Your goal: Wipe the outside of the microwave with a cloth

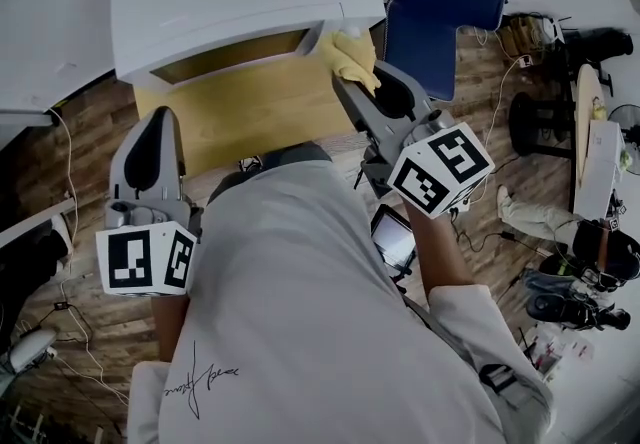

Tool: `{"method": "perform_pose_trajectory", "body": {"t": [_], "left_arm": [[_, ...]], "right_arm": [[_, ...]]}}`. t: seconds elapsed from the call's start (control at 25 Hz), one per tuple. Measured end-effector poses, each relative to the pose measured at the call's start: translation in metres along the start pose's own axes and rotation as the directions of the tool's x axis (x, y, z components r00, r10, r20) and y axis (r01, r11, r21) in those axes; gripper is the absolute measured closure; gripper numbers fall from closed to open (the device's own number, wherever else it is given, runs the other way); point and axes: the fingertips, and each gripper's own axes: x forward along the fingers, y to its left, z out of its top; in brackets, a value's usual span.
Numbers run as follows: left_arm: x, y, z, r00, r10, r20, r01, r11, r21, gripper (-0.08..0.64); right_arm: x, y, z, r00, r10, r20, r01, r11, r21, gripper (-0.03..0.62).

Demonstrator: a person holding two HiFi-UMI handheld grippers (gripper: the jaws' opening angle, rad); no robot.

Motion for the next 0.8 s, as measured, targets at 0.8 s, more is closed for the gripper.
{"method": "perform_pose_trajectory", "body": {"t": [0.8], "left_arm": [[0.012,-0.008,-0.003,1.000,-0.002,0.002,0.002,1.000,-0.017,0.571]], "right_arm": [[-0.004,-0.001,-0.008,0.999,0.026,-0.036,-0.027,1.000,-0.013,0.476]]}}
